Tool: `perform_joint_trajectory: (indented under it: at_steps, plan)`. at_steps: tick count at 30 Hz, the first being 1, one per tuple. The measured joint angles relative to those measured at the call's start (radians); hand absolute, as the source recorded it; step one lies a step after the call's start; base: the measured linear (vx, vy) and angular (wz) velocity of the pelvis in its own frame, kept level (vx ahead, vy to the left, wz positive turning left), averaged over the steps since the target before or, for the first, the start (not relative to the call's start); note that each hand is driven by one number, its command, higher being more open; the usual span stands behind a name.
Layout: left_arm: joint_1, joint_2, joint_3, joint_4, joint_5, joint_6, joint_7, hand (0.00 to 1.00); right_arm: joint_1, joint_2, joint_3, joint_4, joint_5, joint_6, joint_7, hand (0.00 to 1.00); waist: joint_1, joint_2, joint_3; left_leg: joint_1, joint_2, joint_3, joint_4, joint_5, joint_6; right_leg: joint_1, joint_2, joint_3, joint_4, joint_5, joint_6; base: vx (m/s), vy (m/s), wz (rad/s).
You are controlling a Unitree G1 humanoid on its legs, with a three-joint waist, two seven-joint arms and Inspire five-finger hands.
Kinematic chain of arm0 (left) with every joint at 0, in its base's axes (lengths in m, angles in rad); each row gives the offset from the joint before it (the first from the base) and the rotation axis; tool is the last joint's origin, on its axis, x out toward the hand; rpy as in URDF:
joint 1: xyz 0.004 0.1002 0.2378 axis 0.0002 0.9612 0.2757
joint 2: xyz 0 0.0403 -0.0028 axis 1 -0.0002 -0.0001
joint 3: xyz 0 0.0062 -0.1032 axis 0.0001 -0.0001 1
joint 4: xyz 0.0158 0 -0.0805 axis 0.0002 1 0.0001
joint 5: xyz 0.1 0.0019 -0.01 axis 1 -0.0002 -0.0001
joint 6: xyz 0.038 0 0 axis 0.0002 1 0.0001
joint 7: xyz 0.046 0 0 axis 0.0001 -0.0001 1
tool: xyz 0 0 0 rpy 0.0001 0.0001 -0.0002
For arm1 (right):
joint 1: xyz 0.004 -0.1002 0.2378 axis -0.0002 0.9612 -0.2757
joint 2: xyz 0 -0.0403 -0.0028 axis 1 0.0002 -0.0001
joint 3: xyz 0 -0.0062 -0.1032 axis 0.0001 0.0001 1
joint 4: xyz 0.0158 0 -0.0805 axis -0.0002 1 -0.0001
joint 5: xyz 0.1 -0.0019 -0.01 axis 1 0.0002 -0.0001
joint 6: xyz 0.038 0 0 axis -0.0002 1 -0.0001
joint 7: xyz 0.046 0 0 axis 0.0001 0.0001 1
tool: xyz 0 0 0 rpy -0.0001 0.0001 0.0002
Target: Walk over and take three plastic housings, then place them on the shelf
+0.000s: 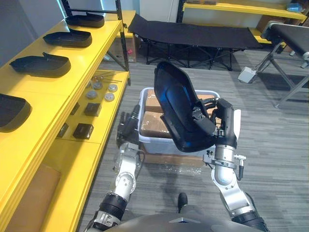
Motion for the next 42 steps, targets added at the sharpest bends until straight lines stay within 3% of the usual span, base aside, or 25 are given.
perform_joint_trajectory:
  at_steps: [4, 14, 18, 26, 33, 34, 42]
  plan:
    - [0.007, 0.001, 0.032, 0.000, -0.009, 0.000, -0.026, 1.00, 0.001, 0.014, -0.006, 0.000, 0.000, 0.000, 0.000, 0.00, 0.005, -0.006, -0.004, 0.000, 0.000, -0.005, 0.001, -0.001, -0.001, 0.005, 0.000, -0.005, 0.000, -0.002, 0.001, 0.00, 0.006, 0.03]
    - [0.039, 0.007, -0.045, 0.014, -0.112, 0.114, -0.361, 1.00, 0.001, 0.017, -0.002, 0.004, 0.004, -0.010, 0.005, 0.00, 0.004, -0.019, -0.012, -0.002, 0.003, -0.008, 0.028, -0.025, 0.000, 0.014, 0.000, -0.004, 0.000, -0.006, -0.003, 0.00, 0.000, 0.00]
    - [0.038, 0.028, -0.108, 0.021, -0.116, 0.176, -0.473, 1.00, -0.007, 0.014, 0.011, 0.025, 0.044, -0.010, 0.062, 0.00, 0.007, -0.019, -0.012, -0.004, 0.004, -0.010, 0.035, -0.028, 0.005, 0.015, -0.001, -0.004, 0.000, -0.009, -0.008, 0.00, 0.000, 0.00]
    - [0.037, 0.068, -0.174, 0.038, -0.122, 0.247, -0.593, 1.00, -0.062, -0.024, 0.076, 0.076, 0.069, 0.012, 0.113, 0.00, 0.017, -0.019, -0.012, -0.005, 0.003, -0.015, 0.035, -0.027, 0.006, 0.015, -0.001, -0.005, 0.000, -0.009, -0.008, 0.00, 0.000, 0.00]
    - [0.036, 0.107, -0.175, 0.038, -0.121, 0.265, -0.668, 1.00, -0.104, -0.033, 0.083, 0.093, 0.072, 0.025, 0.136, 0.00, 0.026, -0.019, -0.012, -0.005, 0.002, -0.019, 0.034, -0.027, 0.007, 0.017, -0.001, -0.008, 0.000, -0.007, -0.005, 0.00, 0.000, 0.00]
    - [0.035, 0.109, -0.178, 0.038, -0.120, 0.265, -0.669, 0.00, -0.106, -0.033, 0.083, 0.093, 0.073, 0.027, 0.138, 0.00, 0.026, -0.019, -0.012, -0.005, 0.002, -0.019, 0.034, -0.027, 0.007, 0.017, -0.002, -0.008, 0.000, -0.006, -0.003, 0.00, 0.000, 0.00]
    - [0.025, 0.123, -0.214, 0.035, -0.032, 0.259, -0.645, 0.00, -0.121, -0.034, 0.086, 0.093, 0.101, 0.041, 0.158, 0.00, 0.026, -0.019, -0.012, -0.005, 0.001, -0.019, 0.034, -0.027, 0.007, 0.017, -0.003, -0.008, 0.000, -0.006, -0.003, 0.00, 0.000, 0.00]
